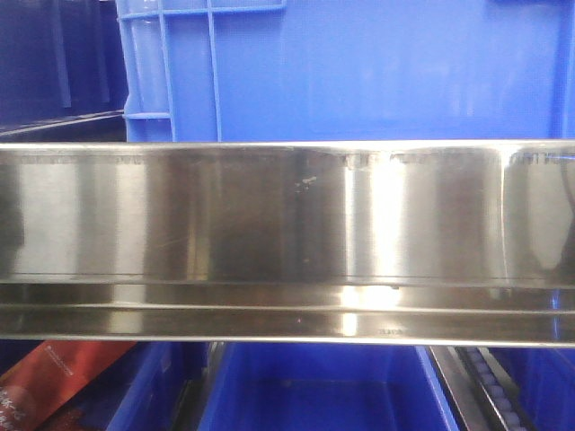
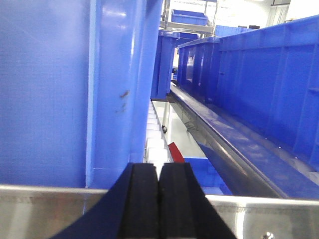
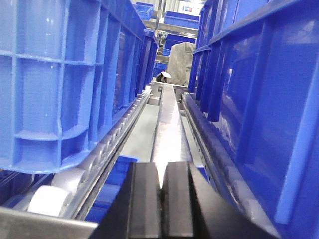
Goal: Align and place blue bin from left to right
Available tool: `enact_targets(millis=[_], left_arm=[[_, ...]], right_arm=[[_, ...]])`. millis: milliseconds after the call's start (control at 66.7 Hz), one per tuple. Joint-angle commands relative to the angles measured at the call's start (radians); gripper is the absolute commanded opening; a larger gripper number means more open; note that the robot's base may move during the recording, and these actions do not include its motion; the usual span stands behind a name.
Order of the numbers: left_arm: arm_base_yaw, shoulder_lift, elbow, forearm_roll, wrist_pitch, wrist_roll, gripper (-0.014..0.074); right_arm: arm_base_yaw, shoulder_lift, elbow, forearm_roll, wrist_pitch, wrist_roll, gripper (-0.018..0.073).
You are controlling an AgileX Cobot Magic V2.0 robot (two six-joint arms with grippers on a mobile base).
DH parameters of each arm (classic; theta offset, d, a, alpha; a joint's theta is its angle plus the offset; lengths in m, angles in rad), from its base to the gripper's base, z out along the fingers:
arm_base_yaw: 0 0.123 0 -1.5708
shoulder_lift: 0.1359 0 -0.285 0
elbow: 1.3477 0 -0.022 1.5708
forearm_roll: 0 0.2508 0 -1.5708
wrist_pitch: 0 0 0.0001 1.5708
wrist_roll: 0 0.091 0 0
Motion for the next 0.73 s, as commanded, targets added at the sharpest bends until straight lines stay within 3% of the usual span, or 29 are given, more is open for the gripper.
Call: enact_targets(millis=[0, 719], left_arm=[[-0.003, -0.006, -0.002, -0.005, -0.015, 0.004, -0.0111], [-0.003, -0.006, -0.002, -0.005, -0.015, 0.004, -0.0111]], right_arm=[[-0.002, -0.003, -0.001, 0.003, -0.014, -0.003, -0.0079], [-0.002, -0.003, -0.001, 0.003, -0.014, -0.003, -0.0079]])
